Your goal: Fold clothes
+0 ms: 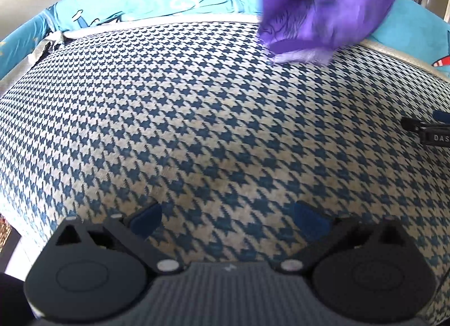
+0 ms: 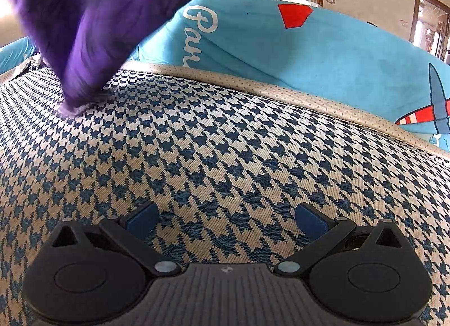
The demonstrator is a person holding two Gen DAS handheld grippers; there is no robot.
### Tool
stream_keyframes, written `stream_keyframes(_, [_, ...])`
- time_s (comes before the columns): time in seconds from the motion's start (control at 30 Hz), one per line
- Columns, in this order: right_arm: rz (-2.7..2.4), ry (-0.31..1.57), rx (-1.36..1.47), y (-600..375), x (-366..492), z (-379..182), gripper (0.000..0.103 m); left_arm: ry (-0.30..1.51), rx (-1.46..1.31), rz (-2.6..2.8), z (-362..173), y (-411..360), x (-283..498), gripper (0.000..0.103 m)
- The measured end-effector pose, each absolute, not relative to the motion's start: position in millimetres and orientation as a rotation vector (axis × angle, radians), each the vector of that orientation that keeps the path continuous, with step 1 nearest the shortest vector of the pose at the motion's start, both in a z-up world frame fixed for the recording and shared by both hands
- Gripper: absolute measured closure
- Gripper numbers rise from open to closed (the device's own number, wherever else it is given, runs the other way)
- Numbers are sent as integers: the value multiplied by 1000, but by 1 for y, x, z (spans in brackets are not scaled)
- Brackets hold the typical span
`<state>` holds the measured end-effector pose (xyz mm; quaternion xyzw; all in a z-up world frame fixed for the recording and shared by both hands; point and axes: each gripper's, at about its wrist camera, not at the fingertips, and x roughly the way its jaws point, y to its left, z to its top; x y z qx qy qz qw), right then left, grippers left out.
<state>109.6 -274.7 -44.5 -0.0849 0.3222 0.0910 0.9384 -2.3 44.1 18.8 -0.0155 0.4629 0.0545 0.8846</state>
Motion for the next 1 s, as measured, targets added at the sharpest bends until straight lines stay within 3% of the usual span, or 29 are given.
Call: stream_keyframes(1.0, [186, 660, -173, -275, 110, -42, 0, 975, -43, 75, 21, 34, 2, 0])
